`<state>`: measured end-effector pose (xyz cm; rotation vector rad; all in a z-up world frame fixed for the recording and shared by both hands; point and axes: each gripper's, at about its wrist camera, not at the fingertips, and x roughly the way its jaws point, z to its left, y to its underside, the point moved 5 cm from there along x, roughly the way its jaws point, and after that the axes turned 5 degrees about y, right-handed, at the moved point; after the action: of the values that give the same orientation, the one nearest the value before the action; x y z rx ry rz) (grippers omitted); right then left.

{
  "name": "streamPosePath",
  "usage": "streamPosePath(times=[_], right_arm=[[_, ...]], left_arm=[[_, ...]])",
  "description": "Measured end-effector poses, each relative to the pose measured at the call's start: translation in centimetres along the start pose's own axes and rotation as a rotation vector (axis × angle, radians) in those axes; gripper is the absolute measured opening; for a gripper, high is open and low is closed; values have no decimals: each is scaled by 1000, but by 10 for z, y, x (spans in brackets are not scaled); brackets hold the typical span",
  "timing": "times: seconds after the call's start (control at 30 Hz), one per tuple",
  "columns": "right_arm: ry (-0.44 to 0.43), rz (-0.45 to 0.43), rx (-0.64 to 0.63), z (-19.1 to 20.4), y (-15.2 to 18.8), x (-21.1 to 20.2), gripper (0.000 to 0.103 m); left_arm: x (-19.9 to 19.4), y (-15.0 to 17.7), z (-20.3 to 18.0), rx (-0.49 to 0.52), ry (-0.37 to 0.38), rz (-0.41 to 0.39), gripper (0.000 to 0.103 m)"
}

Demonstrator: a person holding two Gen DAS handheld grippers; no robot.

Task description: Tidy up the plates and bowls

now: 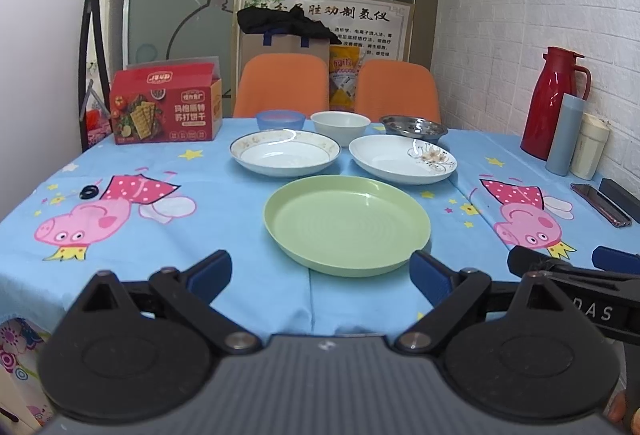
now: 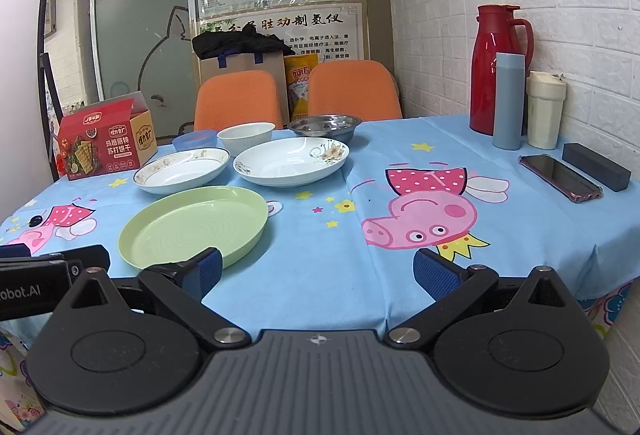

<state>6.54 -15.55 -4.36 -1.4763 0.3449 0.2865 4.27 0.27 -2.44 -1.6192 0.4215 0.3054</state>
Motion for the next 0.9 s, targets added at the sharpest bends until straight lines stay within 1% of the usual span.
streamPosePath(times=[0.5,0.9], right_arm=[[-4,9,-28,5,4,3,103],[5,13,-26,5,5,4,103]], left_arm=[[4,5,-3,8,2,16,91],[6,3,-4,5,6,22,91]])
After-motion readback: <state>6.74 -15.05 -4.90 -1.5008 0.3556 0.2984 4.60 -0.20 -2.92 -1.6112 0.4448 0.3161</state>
